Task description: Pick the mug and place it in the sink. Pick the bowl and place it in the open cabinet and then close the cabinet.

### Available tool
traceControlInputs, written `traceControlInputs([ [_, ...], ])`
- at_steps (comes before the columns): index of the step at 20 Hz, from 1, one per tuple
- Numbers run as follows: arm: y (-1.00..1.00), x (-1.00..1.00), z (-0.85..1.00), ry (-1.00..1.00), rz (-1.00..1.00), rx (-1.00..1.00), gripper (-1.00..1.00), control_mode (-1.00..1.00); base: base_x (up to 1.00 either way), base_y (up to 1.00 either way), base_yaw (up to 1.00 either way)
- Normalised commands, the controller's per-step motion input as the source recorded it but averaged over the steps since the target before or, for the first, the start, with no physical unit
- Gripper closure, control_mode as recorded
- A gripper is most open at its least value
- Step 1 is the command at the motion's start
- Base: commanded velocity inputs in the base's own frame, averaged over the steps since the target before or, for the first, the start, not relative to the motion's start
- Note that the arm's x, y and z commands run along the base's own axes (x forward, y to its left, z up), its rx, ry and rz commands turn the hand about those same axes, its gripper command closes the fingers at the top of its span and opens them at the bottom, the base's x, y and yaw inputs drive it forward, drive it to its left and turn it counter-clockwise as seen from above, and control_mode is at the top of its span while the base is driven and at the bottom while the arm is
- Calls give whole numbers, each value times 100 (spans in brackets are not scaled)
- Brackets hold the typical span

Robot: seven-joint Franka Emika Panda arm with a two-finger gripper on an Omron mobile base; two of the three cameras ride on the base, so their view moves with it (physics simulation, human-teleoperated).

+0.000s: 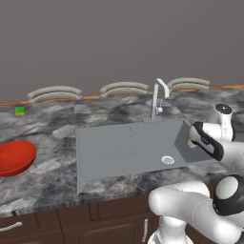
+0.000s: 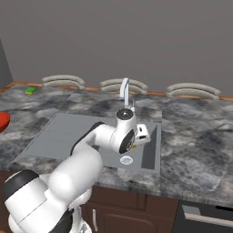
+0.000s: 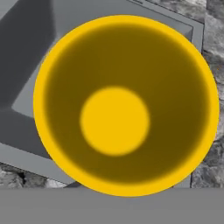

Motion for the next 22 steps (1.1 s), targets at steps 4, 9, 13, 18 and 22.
traceControlInputs([
  [4,43,47,0,18,2,-4,100,-100,0,0,0],
  [9,30,31,-11,3,0,-3,100,-100,0,0,0],
  [13,10,10,-28,0,0,0,100,-100,0,0,0],
  [18,2,12,-34,0,1,0,100,-100,0,0,0],
  [22,3,35,-37,0,0,0,100,-100,0,0,0],
])
